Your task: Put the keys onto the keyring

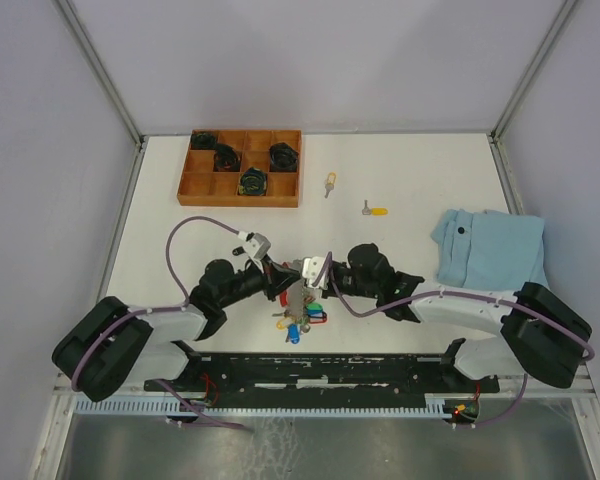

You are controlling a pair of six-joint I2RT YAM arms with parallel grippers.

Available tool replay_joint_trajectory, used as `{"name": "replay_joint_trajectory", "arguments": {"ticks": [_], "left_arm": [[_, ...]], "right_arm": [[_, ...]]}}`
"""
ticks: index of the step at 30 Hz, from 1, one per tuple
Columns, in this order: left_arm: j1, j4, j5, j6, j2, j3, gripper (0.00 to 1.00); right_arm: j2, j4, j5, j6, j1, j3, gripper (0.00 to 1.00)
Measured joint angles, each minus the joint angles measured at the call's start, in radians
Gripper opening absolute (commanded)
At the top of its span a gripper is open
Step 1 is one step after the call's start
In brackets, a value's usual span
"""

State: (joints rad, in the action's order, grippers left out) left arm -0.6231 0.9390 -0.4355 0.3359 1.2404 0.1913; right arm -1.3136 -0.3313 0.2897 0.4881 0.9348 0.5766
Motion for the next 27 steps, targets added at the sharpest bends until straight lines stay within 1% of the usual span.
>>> {"name": "replay_joint_trajectory", "arguments": {"ticks": [4, 9, 14, 15, 18, 20, 23, 27], "left_arm": [[0.000, 0.106, 0.051, 0.047, 0.029, -0.042, 0.03], [-0.002, 0.202, 0.103, 0.080, 0.070, -0.076, 0.03], [-0.008, 0.260, 0.132, 0.098, 0.076, -0.098, 0.03], [-0.008, 0.263, 0.135, 0.101, 0.076, -0.098, 0.06], [-0.008, 0.262, 0.135, 0.101, 0.072, -0.098, 0.19], [-0.007, 0.235, 0.139, 0.094, 0.046, -0.097, 0.27], [-0.006, 0.170, 0.145, 0.058, -0.031, -0.082, 0.35], [-0.005, 0.057, 0.132, -0.010, -0.130, -0.053, 0.40]], "right_arm": [[-0.038, -0.059, -0.034, -0.032, 0.023, -0.007, 0.01], [-0.070, -0.097, -0.060, -0.049, 0.040, -0.008, 0.01], [-0.069, -0.112, -0.060, -0.050, 0.043, -0.008, 0.01], [-0.069, -0.113, -0.062, -0.048, 0.043, -0.007, 0.01], [-0.065, -0.090, -0.064, -0.024, 0.042, 0.003, 0.01], [-0.054, -0.027, -0.056, 0.003, 0.032, 0.028, 0.01], [-0.038, 0.087, -0.022, 0.044, 0.006, 0.067, 0.01], [-0.036, 0.243, 0.019, 0.112, -0.027, 0.144, 0.01]]}}
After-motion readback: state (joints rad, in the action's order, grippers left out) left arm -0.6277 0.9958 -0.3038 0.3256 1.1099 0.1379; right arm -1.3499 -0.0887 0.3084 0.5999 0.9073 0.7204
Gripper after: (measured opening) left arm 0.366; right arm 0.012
